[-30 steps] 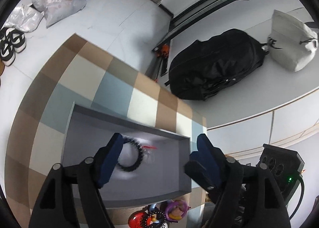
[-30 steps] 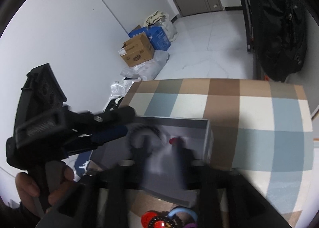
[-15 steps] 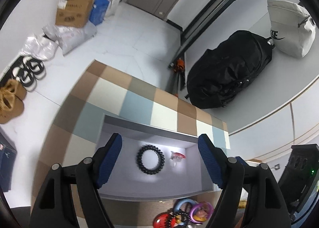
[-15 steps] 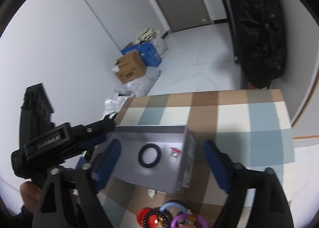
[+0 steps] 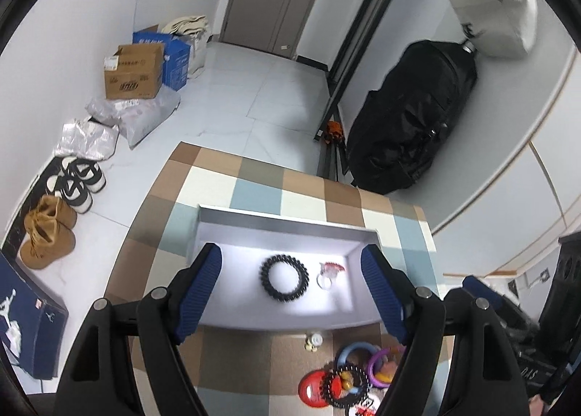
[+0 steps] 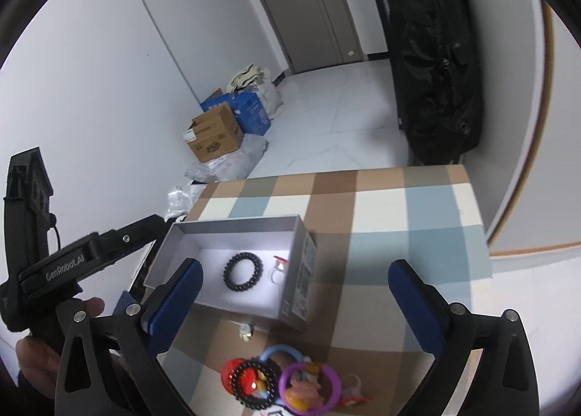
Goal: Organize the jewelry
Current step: 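Withdraw both open tools from the box back toward the jewelry pile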
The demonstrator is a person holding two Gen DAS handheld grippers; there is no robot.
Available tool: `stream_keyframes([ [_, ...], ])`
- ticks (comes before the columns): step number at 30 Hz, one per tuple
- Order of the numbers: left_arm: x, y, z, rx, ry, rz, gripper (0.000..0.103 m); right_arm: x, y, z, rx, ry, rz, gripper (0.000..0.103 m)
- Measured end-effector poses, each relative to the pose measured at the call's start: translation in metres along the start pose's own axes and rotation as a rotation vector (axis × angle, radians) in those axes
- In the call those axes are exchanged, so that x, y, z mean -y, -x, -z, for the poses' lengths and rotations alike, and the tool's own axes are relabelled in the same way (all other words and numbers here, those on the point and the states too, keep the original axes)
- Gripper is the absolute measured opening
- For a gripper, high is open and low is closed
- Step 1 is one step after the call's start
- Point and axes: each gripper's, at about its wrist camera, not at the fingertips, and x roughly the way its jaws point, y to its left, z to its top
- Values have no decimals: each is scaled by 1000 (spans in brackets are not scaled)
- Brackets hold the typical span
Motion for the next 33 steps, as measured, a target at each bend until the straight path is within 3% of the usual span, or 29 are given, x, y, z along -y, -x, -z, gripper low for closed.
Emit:
stream_keyframes([
  [3, 4, 6, 6, 6, -20, 16, 83, 3, 10, 8, 9, 5, 21, 103],
  [9, 14, 14, 20, 18, -60, 34, 84, 5, 25, 24, 13, 33, 44, 103],
  [14, 18, 6, 38, -45, -64, 35, 84, 7, 35, 38, 1, 54, 48, 103],
  [22, 22, 5, 53, -80, -34, 32, 84, 16, 45, 54, -21, 67, 49, 103],
  [33, 9, -1, 61, -129, 7, -17, 84, 12, 25, 81, -133, 158, 102, 101],
])
